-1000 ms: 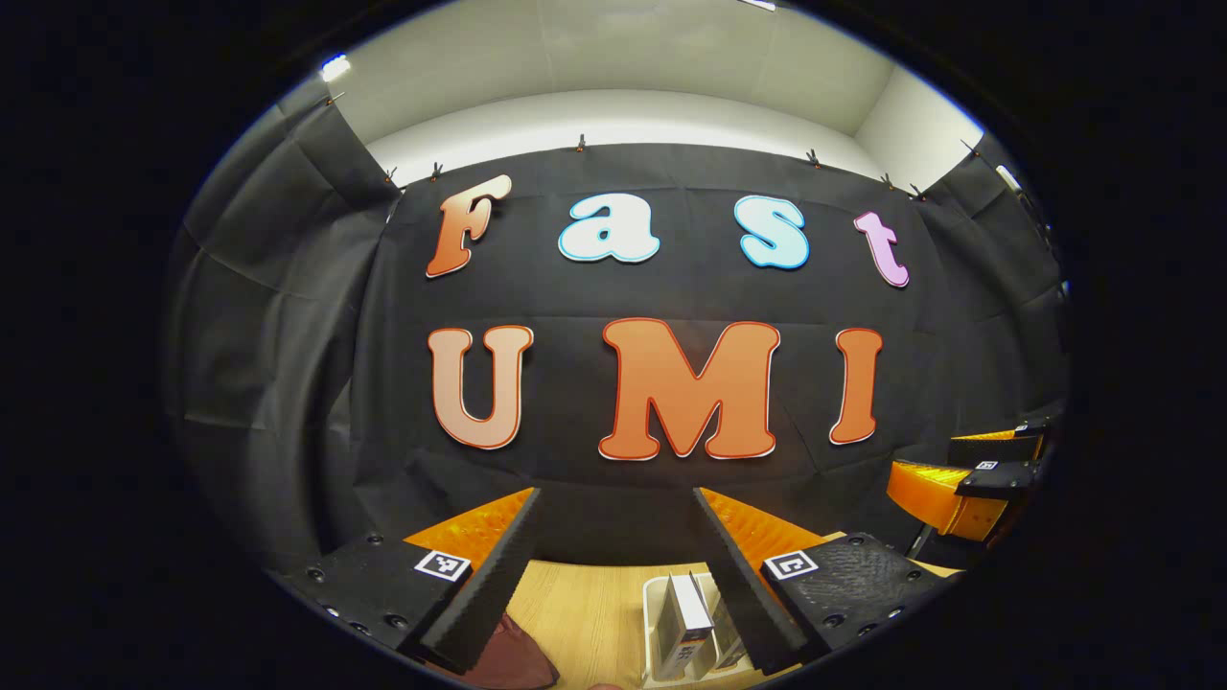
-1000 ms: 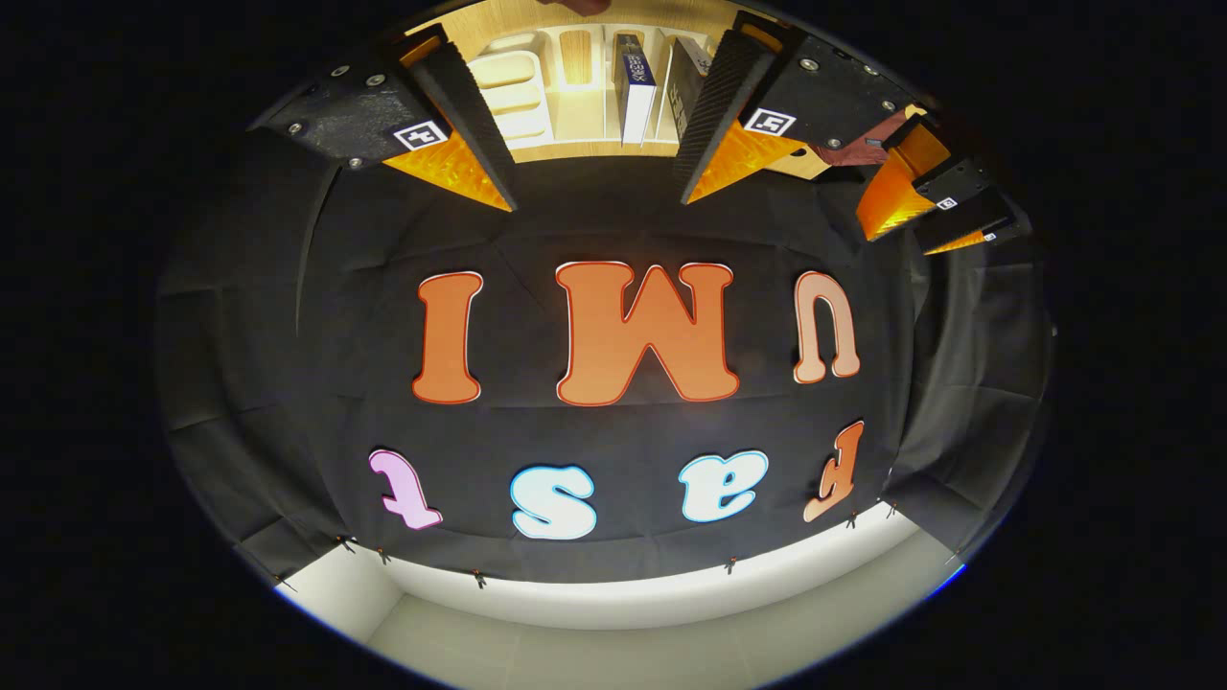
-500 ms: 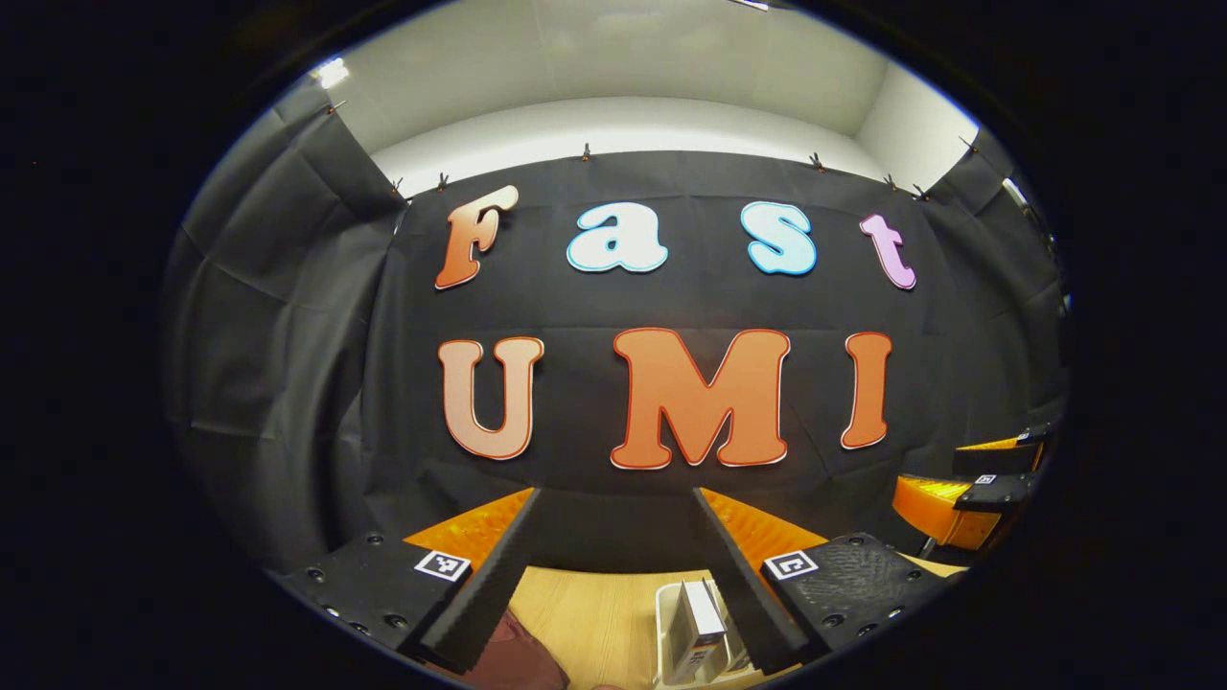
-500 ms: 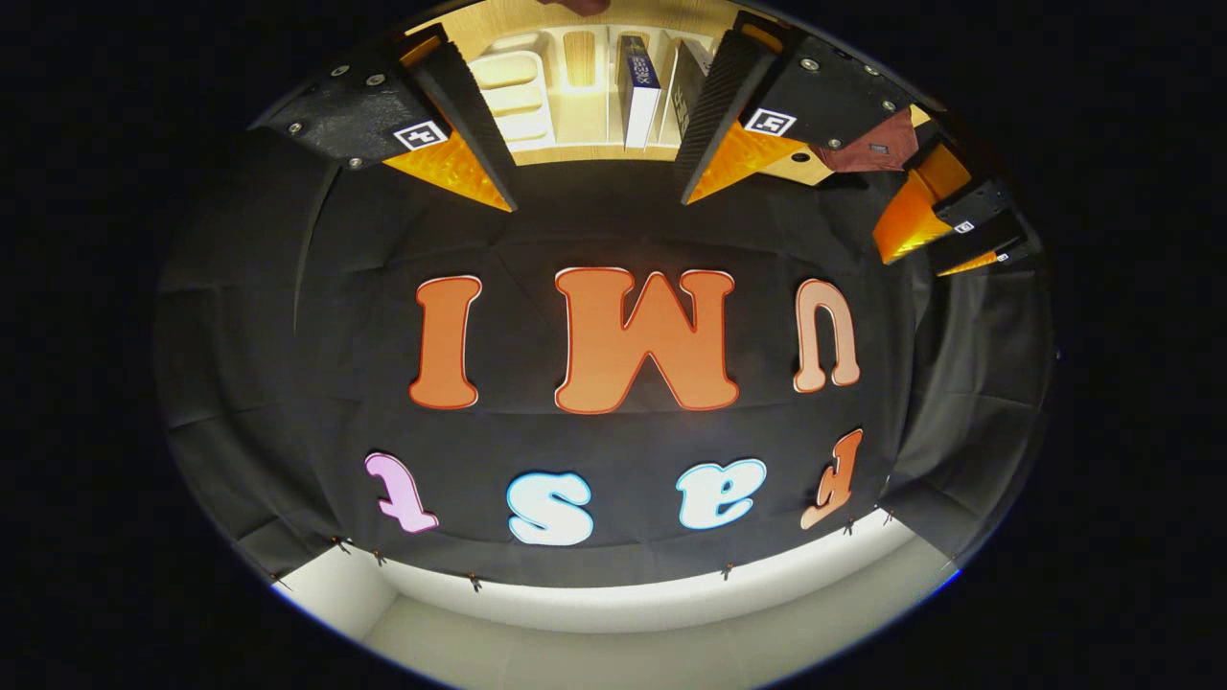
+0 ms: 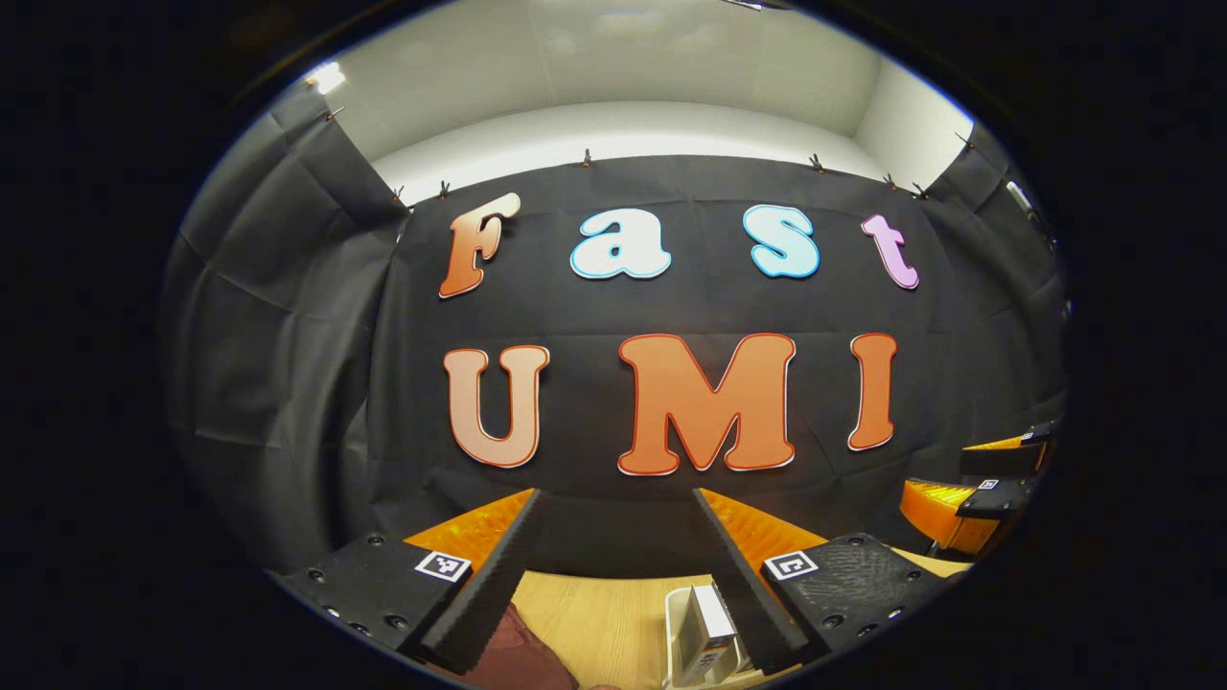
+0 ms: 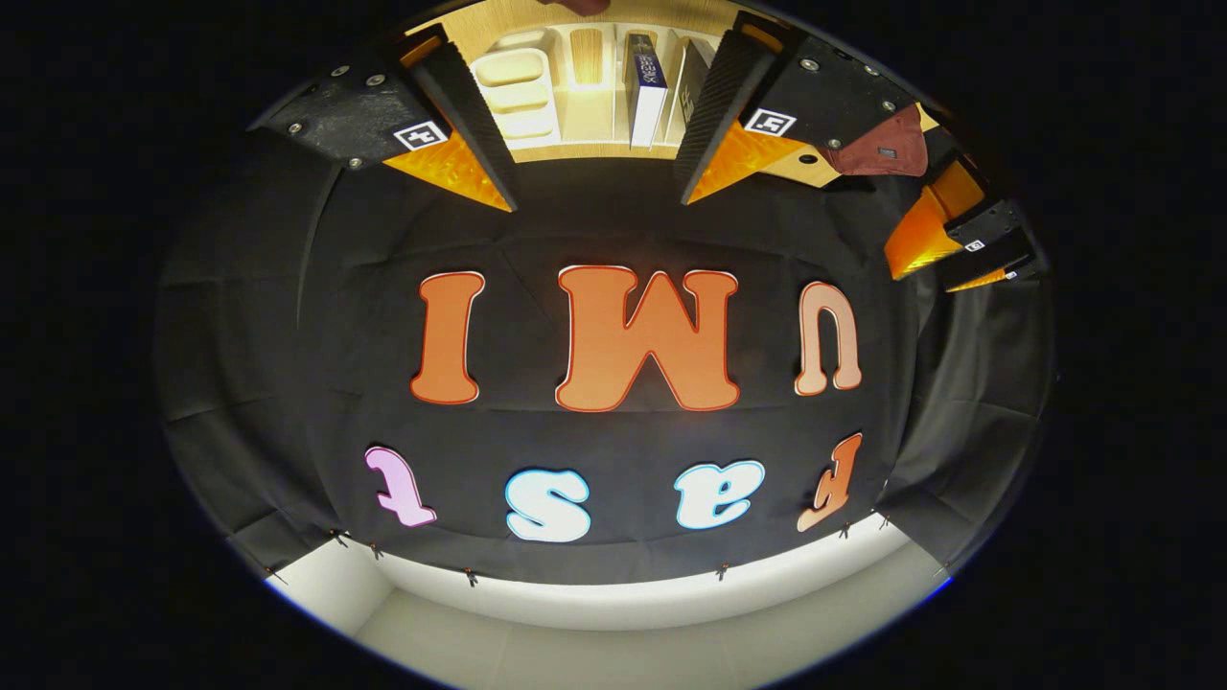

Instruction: Open the schoolbag, grab two books from the bookshelf and put them into the schoolbag.

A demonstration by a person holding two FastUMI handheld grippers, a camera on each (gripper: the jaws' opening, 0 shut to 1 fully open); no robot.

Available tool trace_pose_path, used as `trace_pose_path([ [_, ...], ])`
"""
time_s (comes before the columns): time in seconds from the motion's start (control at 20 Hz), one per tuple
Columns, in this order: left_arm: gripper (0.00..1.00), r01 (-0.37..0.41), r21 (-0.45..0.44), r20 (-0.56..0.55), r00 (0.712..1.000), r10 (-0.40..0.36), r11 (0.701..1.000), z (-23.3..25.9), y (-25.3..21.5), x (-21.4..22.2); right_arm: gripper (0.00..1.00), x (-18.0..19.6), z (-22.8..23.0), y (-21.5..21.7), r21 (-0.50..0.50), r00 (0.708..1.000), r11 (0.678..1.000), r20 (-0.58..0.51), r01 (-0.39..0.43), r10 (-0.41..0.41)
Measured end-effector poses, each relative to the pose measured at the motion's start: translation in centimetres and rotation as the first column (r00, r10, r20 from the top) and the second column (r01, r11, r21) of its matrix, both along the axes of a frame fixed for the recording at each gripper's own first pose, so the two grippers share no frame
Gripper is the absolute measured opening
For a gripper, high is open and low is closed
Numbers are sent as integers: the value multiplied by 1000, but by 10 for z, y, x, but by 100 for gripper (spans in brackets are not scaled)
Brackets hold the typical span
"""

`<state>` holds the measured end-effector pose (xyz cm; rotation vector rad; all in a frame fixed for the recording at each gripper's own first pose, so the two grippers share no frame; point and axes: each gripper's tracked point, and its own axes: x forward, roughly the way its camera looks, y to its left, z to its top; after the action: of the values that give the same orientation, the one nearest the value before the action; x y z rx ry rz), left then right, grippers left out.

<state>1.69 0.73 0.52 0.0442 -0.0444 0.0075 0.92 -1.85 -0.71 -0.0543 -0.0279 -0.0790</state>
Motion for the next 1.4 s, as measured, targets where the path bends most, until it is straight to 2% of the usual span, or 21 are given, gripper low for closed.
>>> trace_pose_path([
  [0.1,98,7,6,-8,1000,-7,1000,-3,2,2,96,0,-3,0,-2,1000,1000,-5,2,-2],
  [0.15,95,-1,8,-5,1000,1,1000,-3,5,2,96,0,-5,0,-1,1000,1000,-13,2,-2],
  [0.4,97,-38,41,0,999,38,998,-8,23,2,96,1,-4,0,-13,1000,1000,-5,18,-18],
  [0.55,95,-26,60,-14,1000,27,998,-19,25,0,96,3,-12,4,-9,1000,1000,-25,11,-11],
  [0.65,97,-17,84,-39,999,20,996,-31,29,2,96,5,-17,7,-7,999,1000,-39,9,-9],
  [0.7,95,-8,99,-47,999,13,995,-37,29,4,96,5,-18,8,-6,999,1000,-42,8,-8],
  [0.85,95,14,178,-99,995,4,984,-63,33,6,96,8,-22,10,-12,999,1000,-50,16,-17],
  [1.05,96,45,263,-219,976,14,964,-114,40,8,96,11,-28,12,-19,998,999,-57,31,-32],
  [1.25,96,117,356,-309,951,-1,927,-164,46,5,96,13,-34,10,-22,996,998,-65,55,-56],
  [1.3,96,142,361,-332,943,-15,922,-181,47,1,96,13,-36,9,-21,996,998,-70,60,-62],
  [1.4,96,169,398,-398,917,4,902,-213,60,-6,96,13,-36,9,-17,995,997,-66,69,-70],
])
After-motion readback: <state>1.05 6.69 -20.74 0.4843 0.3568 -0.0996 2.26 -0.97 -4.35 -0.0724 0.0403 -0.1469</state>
